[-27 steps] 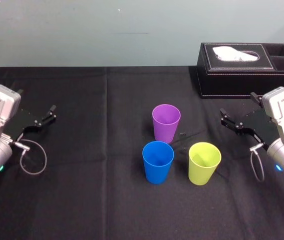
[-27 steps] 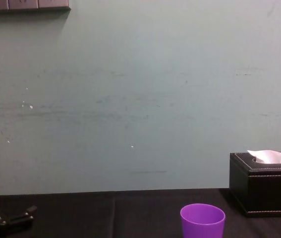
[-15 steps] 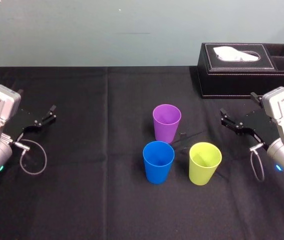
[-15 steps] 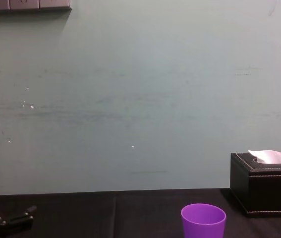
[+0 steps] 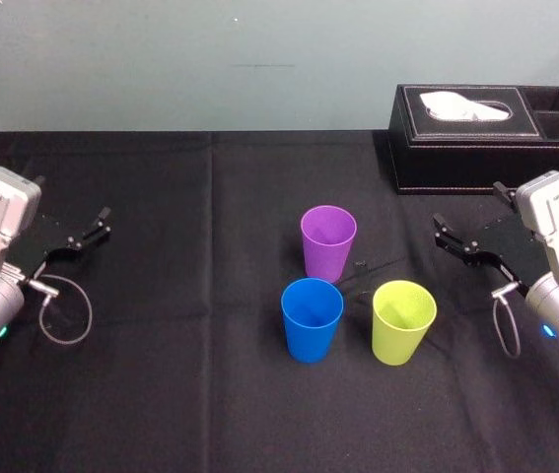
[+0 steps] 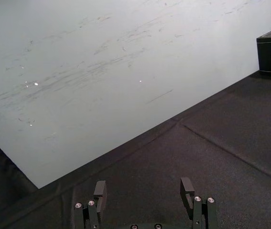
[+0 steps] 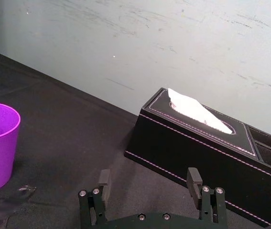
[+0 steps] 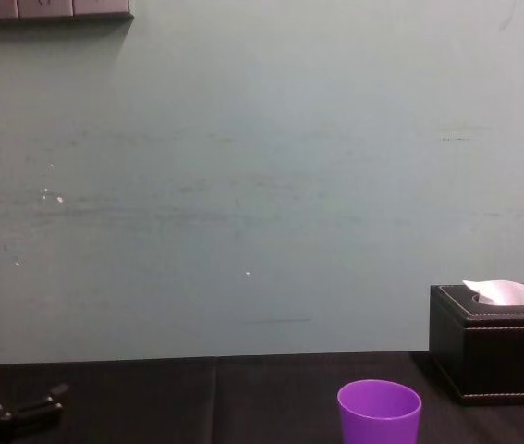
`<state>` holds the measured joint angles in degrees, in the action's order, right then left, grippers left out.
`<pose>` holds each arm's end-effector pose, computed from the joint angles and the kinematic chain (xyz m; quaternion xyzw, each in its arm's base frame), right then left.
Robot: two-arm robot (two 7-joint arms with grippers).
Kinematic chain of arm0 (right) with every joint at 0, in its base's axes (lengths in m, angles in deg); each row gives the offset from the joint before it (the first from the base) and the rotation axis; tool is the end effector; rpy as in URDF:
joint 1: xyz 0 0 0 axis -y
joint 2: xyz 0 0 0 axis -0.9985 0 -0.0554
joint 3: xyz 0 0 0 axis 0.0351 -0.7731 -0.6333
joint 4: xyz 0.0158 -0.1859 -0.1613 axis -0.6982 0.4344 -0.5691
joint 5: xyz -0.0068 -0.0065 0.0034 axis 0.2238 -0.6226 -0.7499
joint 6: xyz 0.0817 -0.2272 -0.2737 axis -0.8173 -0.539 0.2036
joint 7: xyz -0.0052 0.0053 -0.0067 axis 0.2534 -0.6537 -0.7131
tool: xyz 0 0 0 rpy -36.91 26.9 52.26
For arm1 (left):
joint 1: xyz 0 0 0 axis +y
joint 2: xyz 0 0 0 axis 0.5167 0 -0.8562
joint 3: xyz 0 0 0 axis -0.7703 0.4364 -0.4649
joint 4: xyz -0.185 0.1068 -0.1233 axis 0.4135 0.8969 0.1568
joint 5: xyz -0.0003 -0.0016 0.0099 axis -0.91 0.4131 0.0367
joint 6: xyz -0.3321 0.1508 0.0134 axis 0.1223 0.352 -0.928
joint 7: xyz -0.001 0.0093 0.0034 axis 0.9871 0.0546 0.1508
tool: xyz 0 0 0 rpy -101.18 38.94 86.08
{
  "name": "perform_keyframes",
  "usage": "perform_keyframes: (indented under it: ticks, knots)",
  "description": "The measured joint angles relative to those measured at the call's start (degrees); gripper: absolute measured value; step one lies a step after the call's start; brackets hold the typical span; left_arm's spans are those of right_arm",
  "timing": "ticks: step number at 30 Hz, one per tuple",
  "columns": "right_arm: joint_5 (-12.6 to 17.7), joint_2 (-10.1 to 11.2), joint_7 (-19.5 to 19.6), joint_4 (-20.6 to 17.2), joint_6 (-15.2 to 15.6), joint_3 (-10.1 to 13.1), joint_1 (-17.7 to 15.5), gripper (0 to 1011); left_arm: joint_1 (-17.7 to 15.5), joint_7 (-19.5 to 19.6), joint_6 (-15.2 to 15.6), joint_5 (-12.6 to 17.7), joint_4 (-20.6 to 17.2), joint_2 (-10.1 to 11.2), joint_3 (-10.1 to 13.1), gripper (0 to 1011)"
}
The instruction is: Stack the three plastic cups sequentially using one hand.
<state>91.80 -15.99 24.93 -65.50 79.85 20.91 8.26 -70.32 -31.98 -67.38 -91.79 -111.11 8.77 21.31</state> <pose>0.4041 -0.0430 -0.2778 -0.1415 -0.1325 -0.5799 0.7913 0.4040 0.0431 -0.2780 0.1415 -0.1325 0.5799 0.7913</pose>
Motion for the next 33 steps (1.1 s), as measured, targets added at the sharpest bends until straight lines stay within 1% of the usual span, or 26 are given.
perform_keyframes:
  ticks: [25,29,33]
  knots:
    - [0.0,0.0,-0.05,-0.01,0.0,0.07,-0.05,1003,0.0,0.0,0.0,0.0,0.0,0.0,0.0,1012]
    - [0.5,0.45,-1.12,-0.81,0.02,1.08,-1.06,1003,0.0,0.0,0.0,0.0,0.0,0.0,0.0,1012]
    - [2.01,1.43,-2.83,-2.49,0.22,2.79,-2.62,1003,0.0,0.0,0.0,0.0,0.0,0.0,0.0,1011]
